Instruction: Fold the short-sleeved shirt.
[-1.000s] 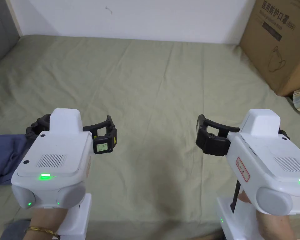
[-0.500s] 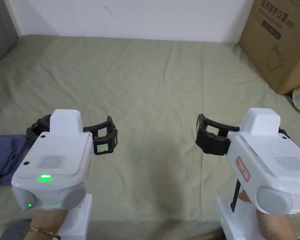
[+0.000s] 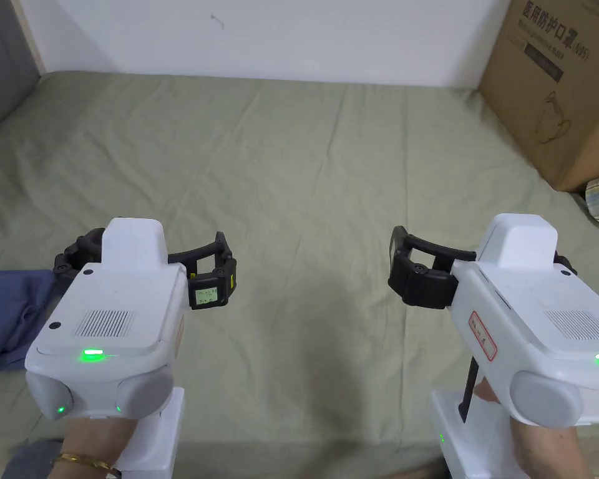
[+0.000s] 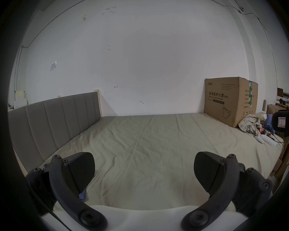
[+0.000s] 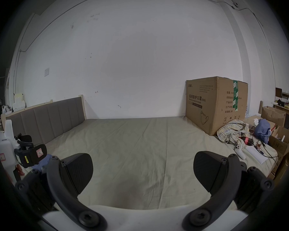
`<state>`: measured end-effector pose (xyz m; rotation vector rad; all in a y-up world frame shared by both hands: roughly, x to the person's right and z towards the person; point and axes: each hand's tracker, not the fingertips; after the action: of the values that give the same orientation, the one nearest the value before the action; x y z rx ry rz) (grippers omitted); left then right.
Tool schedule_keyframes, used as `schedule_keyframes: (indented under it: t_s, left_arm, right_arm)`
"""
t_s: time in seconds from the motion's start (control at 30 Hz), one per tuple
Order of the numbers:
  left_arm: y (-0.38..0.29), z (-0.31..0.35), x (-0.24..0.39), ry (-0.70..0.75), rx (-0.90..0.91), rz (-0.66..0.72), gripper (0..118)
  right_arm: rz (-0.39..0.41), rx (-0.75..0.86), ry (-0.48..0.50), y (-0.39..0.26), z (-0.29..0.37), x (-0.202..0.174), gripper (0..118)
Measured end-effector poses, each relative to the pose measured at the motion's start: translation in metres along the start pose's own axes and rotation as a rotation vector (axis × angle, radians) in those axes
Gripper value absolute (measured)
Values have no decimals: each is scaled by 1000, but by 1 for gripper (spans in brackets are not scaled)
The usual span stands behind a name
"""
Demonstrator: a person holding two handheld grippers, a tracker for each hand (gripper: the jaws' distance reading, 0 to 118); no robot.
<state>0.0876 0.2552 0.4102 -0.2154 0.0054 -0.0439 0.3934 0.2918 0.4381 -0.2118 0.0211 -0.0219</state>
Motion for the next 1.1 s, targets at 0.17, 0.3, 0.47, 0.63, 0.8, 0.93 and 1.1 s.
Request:
schedule_keyframes:
  t_s: [0.17,0.3,0.47,0.63,0.8,0.93,1.1]
  left_arm:
    - [1,0,0,-1,0,-2,118]
    - [1,-1,1,0,-5,1,118]
    - [11,-2,-1,12,-81,48,118]
    - [8,0,-11,-7,-190,157,118]
    - [-24,9,-7,15,-277,102,118]
    - [-41,11,-3,10,-319,98,118]
    - [-51,6,2,13,-351,84,118]
  right_arm:
    - [0,2,1,1,0,-1,118]
    - [5,-5,7,3,-1,-2,118]
    - [-69,-251,7,17,-6,1,118]
    - [-176,-668,125,16,-13,3,117]
    - [-59,-811,75,-18,5,-25,115]
    - [20,-975,45,-39,7,-43,115]
    - [-39,-990,-24,-49,-4,-46,115]
